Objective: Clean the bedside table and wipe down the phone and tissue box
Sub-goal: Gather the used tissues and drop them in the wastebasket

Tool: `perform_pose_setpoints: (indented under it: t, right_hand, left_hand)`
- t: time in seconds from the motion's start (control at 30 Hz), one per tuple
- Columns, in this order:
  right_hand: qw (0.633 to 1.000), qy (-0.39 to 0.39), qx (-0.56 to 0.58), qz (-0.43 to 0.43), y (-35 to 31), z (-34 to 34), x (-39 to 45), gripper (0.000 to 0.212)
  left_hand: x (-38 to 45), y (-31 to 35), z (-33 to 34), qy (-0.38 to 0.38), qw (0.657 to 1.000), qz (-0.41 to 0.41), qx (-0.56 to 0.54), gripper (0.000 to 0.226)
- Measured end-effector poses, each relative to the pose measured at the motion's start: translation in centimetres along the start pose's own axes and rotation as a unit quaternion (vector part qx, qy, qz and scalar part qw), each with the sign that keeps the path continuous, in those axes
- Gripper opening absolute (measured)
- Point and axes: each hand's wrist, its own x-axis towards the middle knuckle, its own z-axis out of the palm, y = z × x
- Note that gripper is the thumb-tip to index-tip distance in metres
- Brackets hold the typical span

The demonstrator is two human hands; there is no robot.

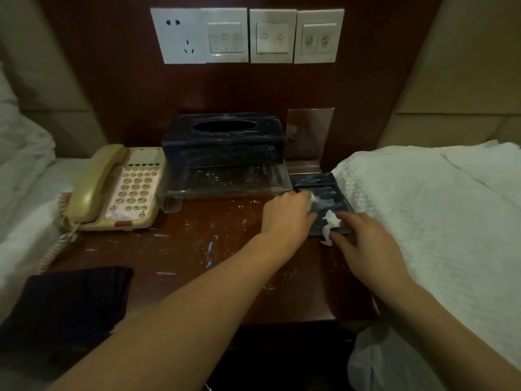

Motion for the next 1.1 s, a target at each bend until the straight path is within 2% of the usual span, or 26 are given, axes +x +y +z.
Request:
perform_pose_setpoints:
  t: [0.1, 0.2, 0.27, 0.37, 0.43, 0.63, 0.77, 0.83, 0.93, 1.1]
  right_hand:
    - [1.0, -0.015, -0.012, 0.008, 0.4, 0.4, 0.5, 0.043]
    - [1.0, -0.018, -0.024, 0.003, 0.4, 0.8, 0.8, 0.04]
    - [0.999, -0.017, -0.032, -0.007, 0.3, 1.1, 0.8, 0.032]
    - [0.999, -0.01, -0.024, -0.032, 0.2, 1.3, 0.7, 0.014]
    - [0.999, -0.007, -0.019, -0.041, 0.3, 1.2, 0.6, 0.007]
    - [0.999, 0.031, 0.006, -0.039, 0.3, 0.9, -0.2, 0.01]
    - [0.999, 0.025, 0.014, -0.045, -0.3, 1.0, -1.0, 0.008]
    - [0.998, 0.019, 0.015, -0.052, -0.6, 0.9, -1.4, 0.008]
    - [0.998, 0.02, 0.018, -0.056, -0.8, 0.5, -1.8, 0.007]
    - [0.999, 0.014, 0.017, -0.048, -0.8, 0.5, -2.6, 0.007]
  left_hand:
    - [-0.1, 0.0, 0.8, -0.014, 1.0, 0.005, 0.027, 0.037]
    - [0.0, -0.7, 1.4, -0.022, 1.0, 0.004, 0.009, 0.029]
    - [-0.1, -1.1, 1.6, -0.024, 0.999, 0.002, -0.026, 0.029]
    - [-0.4, -1.7, 1.3, -0.026, 0.996, -0.014, -0.081, 0.043]
    - [-0.9, -2.5, 0.8, -0.027, 0.994, -0.031, -0.099, 0.039]
    - [-3.0, -5.6, -1.0, 0.003, 0.994, -0.066, -0.088, 0.03]
    - [-4.1, -5.0, -0.9, -0.074, 0.989, -0.039, -0.124, 0.026]
    - [-4.3, -4.4, -0.5, -0.094, 0.991, -0.028, -0.095, 0.029]
    - [-4.3, -3.8, -0.3, -0.081, 0.995, -0.011, -0.049, 0.034]
    - [-4.7, -3.3, -0.1, -0.067, 0.997, -0.004, -0.027, 0.019]
